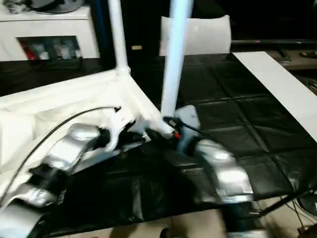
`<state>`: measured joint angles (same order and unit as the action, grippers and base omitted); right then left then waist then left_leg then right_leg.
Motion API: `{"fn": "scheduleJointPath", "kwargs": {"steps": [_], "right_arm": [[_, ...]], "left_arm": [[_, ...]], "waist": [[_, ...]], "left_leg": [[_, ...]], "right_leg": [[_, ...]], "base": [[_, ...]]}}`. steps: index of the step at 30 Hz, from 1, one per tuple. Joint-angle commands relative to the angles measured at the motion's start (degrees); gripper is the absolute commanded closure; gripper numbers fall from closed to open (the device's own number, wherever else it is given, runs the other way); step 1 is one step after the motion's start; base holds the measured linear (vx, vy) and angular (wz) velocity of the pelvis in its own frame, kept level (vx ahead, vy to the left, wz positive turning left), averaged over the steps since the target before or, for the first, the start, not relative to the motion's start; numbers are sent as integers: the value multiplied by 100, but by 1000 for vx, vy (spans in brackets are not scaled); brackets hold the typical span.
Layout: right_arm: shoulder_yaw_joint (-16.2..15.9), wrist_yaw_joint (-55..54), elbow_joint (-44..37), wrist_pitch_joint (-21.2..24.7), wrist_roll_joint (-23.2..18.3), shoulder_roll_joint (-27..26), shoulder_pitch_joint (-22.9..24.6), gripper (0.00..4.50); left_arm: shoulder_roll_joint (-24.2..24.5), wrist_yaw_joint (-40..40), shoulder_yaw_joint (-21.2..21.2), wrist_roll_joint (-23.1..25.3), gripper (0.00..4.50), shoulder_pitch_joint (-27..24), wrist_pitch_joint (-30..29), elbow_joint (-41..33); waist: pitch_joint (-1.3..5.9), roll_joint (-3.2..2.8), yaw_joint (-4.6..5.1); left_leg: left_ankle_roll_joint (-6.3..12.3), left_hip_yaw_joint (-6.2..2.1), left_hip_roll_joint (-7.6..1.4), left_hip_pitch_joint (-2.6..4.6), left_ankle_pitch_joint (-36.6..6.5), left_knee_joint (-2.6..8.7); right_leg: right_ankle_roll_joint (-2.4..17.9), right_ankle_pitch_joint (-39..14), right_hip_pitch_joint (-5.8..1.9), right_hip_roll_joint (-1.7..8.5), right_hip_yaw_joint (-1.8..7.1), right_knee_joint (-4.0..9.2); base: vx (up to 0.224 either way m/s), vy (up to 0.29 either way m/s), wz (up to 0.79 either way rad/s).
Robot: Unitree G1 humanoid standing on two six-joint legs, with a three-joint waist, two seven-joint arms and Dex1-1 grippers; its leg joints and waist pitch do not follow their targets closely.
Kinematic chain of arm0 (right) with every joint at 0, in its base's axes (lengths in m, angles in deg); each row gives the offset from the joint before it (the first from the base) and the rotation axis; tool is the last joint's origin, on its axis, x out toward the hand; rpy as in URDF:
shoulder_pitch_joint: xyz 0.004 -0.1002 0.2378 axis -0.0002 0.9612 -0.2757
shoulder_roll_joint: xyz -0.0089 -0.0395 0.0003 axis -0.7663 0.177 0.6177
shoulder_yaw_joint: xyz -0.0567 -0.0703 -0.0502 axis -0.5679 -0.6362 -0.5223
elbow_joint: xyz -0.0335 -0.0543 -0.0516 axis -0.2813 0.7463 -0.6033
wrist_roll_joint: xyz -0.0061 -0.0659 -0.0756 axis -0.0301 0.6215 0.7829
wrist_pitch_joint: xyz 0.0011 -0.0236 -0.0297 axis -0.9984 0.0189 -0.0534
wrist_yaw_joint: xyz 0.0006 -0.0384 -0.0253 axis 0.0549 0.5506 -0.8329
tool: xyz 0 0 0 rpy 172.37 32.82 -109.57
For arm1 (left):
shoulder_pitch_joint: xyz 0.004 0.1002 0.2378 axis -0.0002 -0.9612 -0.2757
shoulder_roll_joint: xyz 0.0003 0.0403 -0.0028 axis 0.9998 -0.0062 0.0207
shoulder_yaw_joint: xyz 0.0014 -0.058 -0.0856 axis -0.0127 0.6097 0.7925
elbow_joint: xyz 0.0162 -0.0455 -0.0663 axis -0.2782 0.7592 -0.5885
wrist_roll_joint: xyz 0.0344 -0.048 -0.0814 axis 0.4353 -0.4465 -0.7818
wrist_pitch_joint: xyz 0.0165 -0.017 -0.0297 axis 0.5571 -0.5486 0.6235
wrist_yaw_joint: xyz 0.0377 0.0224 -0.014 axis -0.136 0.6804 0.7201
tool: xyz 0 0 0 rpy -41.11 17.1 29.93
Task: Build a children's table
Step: Rotate leg to tighten
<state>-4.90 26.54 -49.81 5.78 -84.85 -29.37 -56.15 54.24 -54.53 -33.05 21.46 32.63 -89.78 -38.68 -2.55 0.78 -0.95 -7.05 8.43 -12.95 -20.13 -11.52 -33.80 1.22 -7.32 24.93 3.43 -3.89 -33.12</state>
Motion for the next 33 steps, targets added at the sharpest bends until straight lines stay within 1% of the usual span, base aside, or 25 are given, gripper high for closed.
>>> {"fn": "scheduleJointPath", "kwargs": {"steps": [1,2,3,4,5,6,7,8,10,12,13,14,15,16,18,19,21,22,24,25,27,28,30,31,33], "right_arm": [[56,511,-154,-191,-80,359,-47,62],[20,719,-149,-233,-107,479,-55,62],[-13,945,-134,-260,-150,606,-71,62],[-35,1098,-121,-275,-195,693,-87,62],[-55,1257,-113,-286,-242,782,-104,62],[-74,1484,-113,-277,-315,892,-123,62],[-102,1682,-111,-281,-382,1001,-138,62],[-139,1917,-119,-312,-433,1130,-145,62],[-223,2495,-160,-282,-564,1495,-148,62],[-251,2668,-152,-286,-596,1617,-152,62],[-275,2787,-134,-304,-603,1705,-149,62],[-293,2858,-80,-341,-579,1757,-162,62],[-309,2897,-27,-379,-553,1780,-177,62],[-309,2898,-25,-380,-552,1781,-178,62],[-424,2957,94,-460,-475,1751,-237,62],[-477,2981,123,-500,-452,1736,-253,78],[-647,3062,260,-562,-405,1663,-333,78],[-673,3073,291,-571,-397,1646,-350,78],[-707,3070,360,-602,-363,1614,-383,106],[-785,3079,459,-649,-294,1588,-444,113],[-811,3077,503,-662,-280,1569,-479,116],[-817,3070,547,-650,-287,1545,-512,140],[-816,3067,581,-647,-300,1531,-534,157],[-824,3088,630,-651,-314,1521,-569,157],[-842,3155,669,-609,-359,1511,-610,177]], "left_arm": [[272,-553,-48,-97,450,-34,440,-209],[377,-723,-96,-100,450,-60,579,-200],[501,-970,-153,-122,450,-93,781,-202],[579,-1144,-181,-153,450,-117,869,-214],[656,-1294,-208,-170,450,-134,916,-224],[754,-1503,-258,-186,450,-150,1032,-240],[837,-1674,-304,-199,450,-162,1124,-256],[926,-1828,-358,-204,450,-164,1189,-257],[1111,-2210,-467,-229,450,-133,1490,-152],[1154,-2354,-484,-263,450,-120,1597,-108],[1181,-2464,-493,-293,450,-111,1665,-91],[1215,-2610,-509,-334,450,-108,1709,-108],[1240,-2727,-525,-368,450,-108,1742,-137],[1241,-2731,-526,-369,450,-108,1744,-137],[1273,-2965,-557,-456,450,-122,1773,-227],[1277,-3006,-574,-469,450,-126,1789,-247],[1277,-3129,-622,-483,450,-137,1883,-268],[1275,-3145,-631,-480,450,-139,1904,-268],[1267,-3164,-642,-461,450,-143,1945,-261],[1258,-3163,-652,-452,450,-169,1940,-316],[1259,-3165,-661,-449,450,-180,1947,-339],[1259,-3165,-674,-444,450,-187,1957,-353],[1259,-3172,-681,-442,450,-187,1969,-353],[1258,-3186,-686,-441,450,-181,1979,-344],[1253,-3194,-697,-427,450,-164,2004,-326]], "waist": [[370,-14,-48],[372,-26,-68],[366,-32,-74],[369,-13,-102],[369,-20,-112],[370,10,-122],[377,-8,-152],[374,-15,-165],[377,-23,-209],[379,-24,-272],[379,53,-272],[378,42,-291],[370,25,-310],[378,30,-329],[379,39,-349],[376,31,-370],[376,47,-390],[378,37,-393],[380,36,-405],[383,33,-401],[381,35,-393],[378,41,-394],[383,38,-394],[385,41,-396],[386,64,-391]], "left_leg": [[397,128,85,-47,-1103,357],[407,119,81,-37,-1122,361],[405,128,75,-38,-1099,362],[420,127,71,-25,-1115,360],[417,129,70,-27,-1103,362],[398,131,63,-27,-1074,366],[407,125,54,-16,-1040,366],[407,131,48,-2,-1036,364],[414,134,40,7,-1012,364],[420,149,29,33,-1008,361],[412,157,32,9,-1006,363],[401,147,39,-1,-995,365],[375,149,35,5,-1017,367],[349,150,36,2,-987,363],[332,153,43,-2,-954,364],[318,156,41,5,-953,362],[307,158,43,2,-959,364],[297,154,36,5,-961,365],[279,156,33,12,-970,364],[264,148,28,6,-969,370],[246,142,32,1,-1003,371],[249,149,34,7,-1028,367],[258,147,35,-4,-996,368],[260,148,37,-6,-986,365],[283,149,42,-18,-954,359]], "right_leg": [[833,-2063,-459,263,160,407],[821,-2103,-455,268,157,412],[805,-2094,-448,266,167,406],[791,-2148,-441,274,166,403],[799,-2140,-437,274,170,399],[806,-2114,-435,272,169,395],[827,-2061,-437,281,175,379],[850,-2019,-419,280,180,374],[947,-1857,-424,279,184,353],[1074,-1608,-411,280,200,322],[1078,-1604,-431,283,195,313],[1058,-1669,-442,291,188,300],[990,-1851,-433,304,190,326],[942,-1926,-436,311,193,328],[908,-1995,-430,308,188,329],[875,-2043,-418,304,189,339],[847,-2095,-420,302,184,343],[859,-2080,-413,304,184,335],[877,-2016,-408,299,184,332],[901,-1949,-417,299,182,312],[893,-1965,-422,300,176,310],[881,-1999,-417,299,180,320],[885,-1960,-427,301,182,314],[879,-1946,-429,297,180,313],[857,-1982,-434,299,177,308]], "base": [[0,0,0],[0,0,0],[0,0,0],[0,0,0],[0,0,0],[0,0,0],[0,0,0],[0,0,0],[0,0,0],[0,0,0],[0,0,0],[0,0,0],[0,0,0],[0,0,0],[0,0,0],[0,0,0],[0,0,0],[0,0,0],[0,0,0],[0,0,0],[0,0,0],[0,0,0],[0,0,0],[0,0,0],[0,0,0]]}}
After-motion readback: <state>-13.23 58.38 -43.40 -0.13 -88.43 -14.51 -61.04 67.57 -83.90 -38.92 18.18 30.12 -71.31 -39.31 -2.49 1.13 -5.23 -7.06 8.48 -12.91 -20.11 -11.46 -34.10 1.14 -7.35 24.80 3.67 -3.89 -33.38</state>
